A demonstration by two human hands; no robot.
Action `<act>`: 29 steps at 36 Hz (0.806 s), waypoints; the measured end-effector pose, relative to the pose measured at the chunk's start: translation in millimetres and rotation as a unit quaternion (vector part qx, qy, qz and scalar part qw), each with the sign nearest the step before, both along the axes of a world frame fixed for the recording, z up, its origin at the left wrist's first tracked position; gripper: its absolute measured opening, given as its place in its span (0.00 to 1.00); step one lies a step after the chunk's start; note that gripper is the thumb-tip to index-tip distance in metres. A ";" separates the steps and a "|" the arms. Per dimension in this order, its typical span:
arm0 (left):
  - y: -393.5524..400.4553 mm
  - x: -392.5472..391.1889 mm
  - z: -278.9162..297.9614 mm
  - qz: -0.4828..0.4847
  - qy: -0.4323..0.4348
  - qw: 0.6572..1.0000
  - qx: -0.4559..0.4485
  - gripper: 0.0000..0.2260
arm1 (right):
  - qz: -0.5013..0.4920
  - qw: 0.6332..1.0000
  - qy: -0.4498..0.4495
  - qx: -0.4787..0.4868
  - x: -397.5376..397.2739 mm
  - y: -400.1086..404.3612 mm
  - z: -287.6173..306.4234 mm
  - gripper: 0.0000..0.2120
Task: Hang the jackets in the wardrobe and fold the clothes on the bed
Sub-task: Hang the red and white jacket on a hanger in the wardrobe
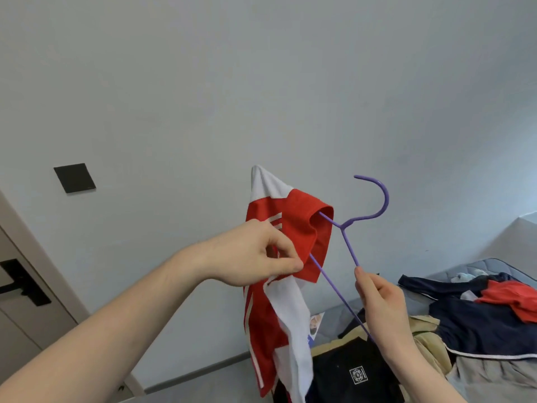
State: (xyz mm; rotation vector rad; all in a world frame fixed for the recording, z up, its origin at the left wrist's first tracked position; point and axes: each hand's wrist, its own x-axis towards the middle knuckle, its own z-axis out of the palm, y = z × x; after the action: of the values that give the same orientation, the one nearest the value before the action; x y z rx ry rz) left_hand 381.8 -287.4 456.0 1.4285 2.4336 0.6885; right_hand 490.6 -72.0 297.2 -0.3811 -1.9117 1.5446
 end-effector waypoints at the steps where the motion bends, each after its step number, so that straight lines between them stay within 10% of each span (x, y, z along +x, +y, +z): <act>1: -0.5 0.3 0.5 0.001 -0.013 1.000 0.010 0.07 | -0.001 1.000 0.006 0.005 -0.4 1.2 0.7 0.26; 6: 3.9 -14.7 10.8 0.068 0.124 0.968 0.206 0.10 | 0.015 0.999 0.039 0.015 -1.0 5.8 3.7 0.28; 10: 6.8 -39.8 19.1 0.074 0.313 0.943 0.091 0.26 | 0.032 0.998 0.055 0.019 2.7 2.9 11.8 0.27; 15: 9.5 -66.8 27.3 0.070 0.419 0.904 0.038 0.17 | 0.039 0.997 0.066 0.030 8.6 5.5 13.0 0.23; 22: 8.1 -86.2 26.5 0.036 0.400 0.913 0.075 0.16 | 0.059 0.995 0.084 -0.006 20.9 25.1 16.9 0.15; 29: -6.1 -91.1 30.1 0.078 0.366 0.916 0.145 0.16 | -0.183 0.964 0.126 -0.149 29.2 70.4 2.2 0.18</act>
State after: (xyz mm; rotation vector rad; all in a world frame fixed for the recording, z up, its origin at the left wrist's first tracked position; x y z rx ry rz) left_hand 290.7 -293.5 486.1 1.8865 3.1412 0.6473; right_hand 519.8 -1.6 299.4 -0.5999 -1.3293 1.5442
